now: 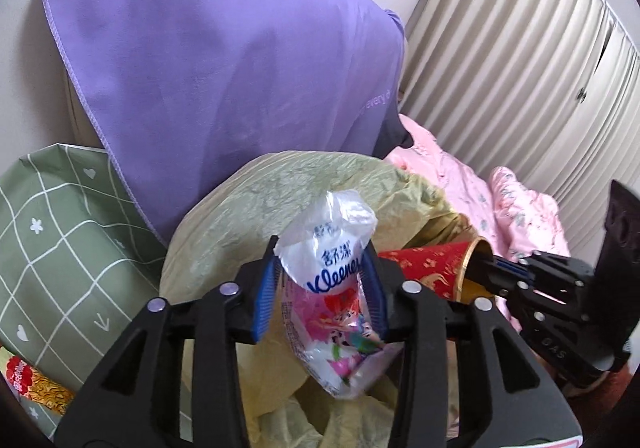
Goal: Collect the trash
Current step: 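Carry the snack bag and red cup over the yellow trash bag, then open both grippers to drop the bag and cup into the yellow bag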
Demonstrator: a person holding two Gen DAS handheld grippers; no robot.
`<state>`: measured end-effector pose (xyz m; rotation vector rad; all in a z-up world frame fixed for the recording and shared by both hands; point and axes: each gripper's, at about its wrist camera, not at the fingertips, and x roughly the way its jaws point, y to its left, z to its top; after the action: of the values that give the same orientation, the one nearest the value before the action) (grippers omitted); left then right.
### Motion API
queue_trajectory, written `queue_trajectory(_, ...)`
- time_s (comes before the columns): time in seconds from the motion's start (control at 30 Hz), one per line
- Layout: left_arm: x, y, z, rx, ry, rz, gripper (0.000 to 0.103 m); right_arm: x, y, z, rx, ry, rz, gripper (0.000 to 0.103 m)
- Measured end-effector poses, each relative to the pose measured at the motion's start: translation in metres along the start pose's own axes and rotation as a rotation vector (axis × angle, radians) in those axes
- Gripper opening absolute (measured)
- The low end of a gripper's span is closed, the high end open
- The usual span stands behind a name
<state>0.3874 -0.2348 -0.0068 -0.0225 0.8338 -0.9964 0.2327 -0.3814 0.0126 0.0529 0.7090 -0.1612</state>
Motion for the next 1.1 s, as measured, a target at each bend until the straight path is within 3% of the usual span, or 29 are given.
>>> queue_trajectory(0.23, -0.013, 0.006, 0.004, -0.042, -0.031, 0.033, 0.055, 0.011, 0.004, 0.003, -0.007, 0.014, 0.004, 0.007)
queue_trajectory(0.43, -0.027, 0.004, 0.001, -0.055, -0.044, 0.061, 0.057, 0.011, 0.010, -0.001, -0.044, 0.001, -0.016, 0.008)
queue_trajectory(0.47, -0.029, 0.001, 0.003, -0.061, -0.053, 0.066, 0.058, 0.009, 0.009, -0.002, -0.042, -0.003, -0.007, 0.010)
queue_trajectory(0.6, -0.046, 0.001, -0.005, -0.106, -0.094, 0.102, 0.059, 0.005, 0.005, -0.004, -0.024, 0.007, 0.046, 0.042)
queue_trajectory(0.9, -0.086, 0.003, -0.035, -0.196, -0.157, 0.148, 0.059, -0.030, 0.011, -0.007, -0.036, -0.081, 0.036, 0.043)
queue_trajectory(1.1, -0.124, 0.007, -0.075, -0.204, -0.210, 0.286, 0.059, -0.052, 0.022, -0.002, -0.009, -0.164, 0.122, 0.043)
